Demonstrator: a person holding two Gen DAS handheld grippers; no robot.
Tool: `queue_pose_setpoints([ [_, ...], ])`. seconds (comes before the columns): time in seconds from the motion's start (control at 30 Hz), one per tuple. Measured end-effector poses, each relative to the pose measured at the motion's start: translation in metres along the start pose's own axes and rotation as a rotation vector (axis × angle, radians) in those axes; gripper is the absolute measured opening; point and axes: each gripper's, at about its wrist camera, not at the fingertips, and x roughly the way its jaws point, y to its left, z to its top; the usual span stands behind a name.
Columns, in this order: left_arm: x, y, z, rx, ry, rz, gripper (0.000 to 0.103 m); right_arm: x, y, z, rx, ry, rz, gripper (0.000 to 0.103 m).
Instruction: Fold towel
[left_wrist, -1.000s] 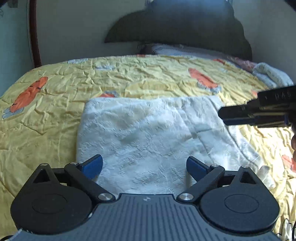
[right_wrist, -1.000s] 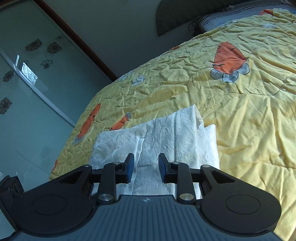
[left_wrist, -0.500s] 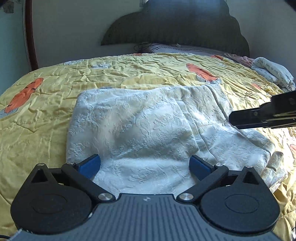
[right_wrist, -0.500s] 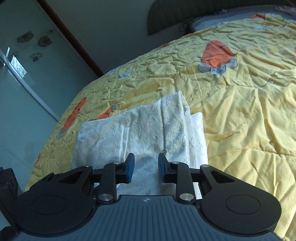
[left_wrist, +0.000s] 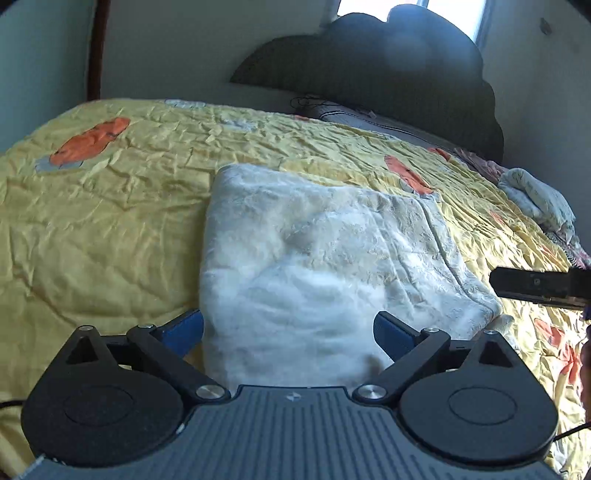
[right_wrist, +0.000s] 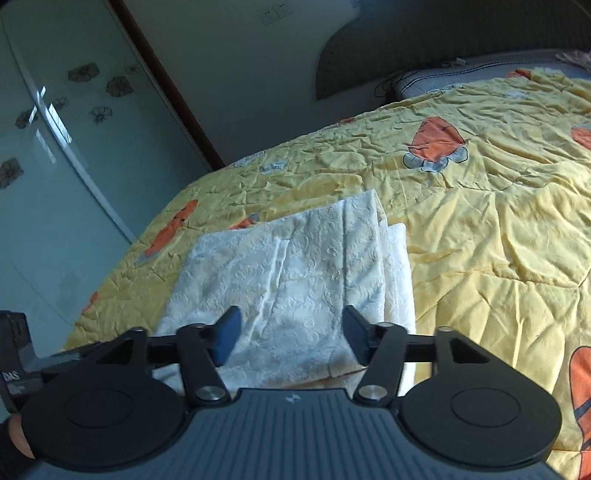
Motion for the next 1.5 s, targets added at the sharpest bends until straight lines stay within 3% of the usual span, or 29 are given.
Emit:
queue_pose_setpoints([
  [0.03,-0.004,0.006,-0.005,-0.026,0.013,0.004,0.096,0.014,-0.006,-0.007,-0.008,0.071,-0.061,0.084],
  [0.07,-0.009,0.010,-0.008,-0.043,0.008,0.011,0.094,0.013,-0.007,-0.014,-0.050,0.019,-0.073,0.084],
  [0.13,-0.025,0.009,-0.014,-0.013,-0.035,0.049,0.094,0.006,-0.007,-0.016,-0.024,0.027,-0.098,0.084],
  [0.2,-0.042,-0.006,-0.022,0.134,-0.110,0.115,0.095,-0.013,-0.004,-0.018,-0.012,-0.033,-0.074,0.084],
  [0.27,-0.051,-0.021,-0.033,0.280,-0.144,0.124,0.095,-0.028,0.003,-0.022,-0.064,-0.076,-0.100,0.085],
  [0.37,-0.048,-0.035,-0.050,0.385,-0.111,0.106,0.096,-0.035,0.014,-0.032,-0.169,-0.061,-0.170,0.085],
  [0.43,-0.038,-0.039,-0.058,0.414,-0.083,0.159,0.093,-0.036,0.014,-0.041,-0.205,-0.036,-0.204,0.085],
  [0.63,-0.031,-0.031,-0.061,0.415,-0.073,0.227,0.088,-0.033,0.013,-0.060,-0.254,-0.015,-0.252,0.085],
  [0.77,-0.041,-0.021,-0.051,0.355,-0.118,0.226,0.081,-0.035,0.013,-0.058,-0.223,-0.077,-0.248,0.085],
  [0.83,-0.046,-0.021,-0.050,0.348,-0.155,0.212,0.073,-0.035,0.012,-0.058,-0.234,-0.096,-0.269,0.085],
  [0.9,-0.044,-0.023,-0.050,0.331,-0.150,0.168,0.046,-0.034,0.010,-0.059,-0.232,-0.115,-0.272,0.084],
  [0.93,-0.039,-0.025,-0.051,0.325,-0.140,0.151,0.040,-0.033,0.010,-0.059,-0.232,-0.116,-0.261,0.084],
  [1.13,-0.031,-0.028,-0.054,0.319,-0.151,0.159,0.038,-0.022,0.023,-0.067,-0.318,-0.056,-0.238,0.075],
  [1.3,-0.030,-0.028,-0.057,0.348,-0.146,0.167,0.038,-0.029,0.005,-0.060,-0.226,-0.078,-0.291,0.075],
  [1.43,-0.025,-0.032,-0.058,0.364,-0.131,0.188,0.038,-0.021,0.008,-0.060,-0.246,-0.075,-0.299,0.075],
  [1.47,-0.025,-0.031,-0.058,0.361,-0.131,0.186,0.038,-0.020,0.008,-0.060,-0.257,-0.083,-0.300,0.066],
  [1.5,-0.025,-0.030,-0.057,0.358,-0.129,0.181,0.037,-0.019,0.005,-0.058,-0.261,-0.078,-0.285,0.051],
])
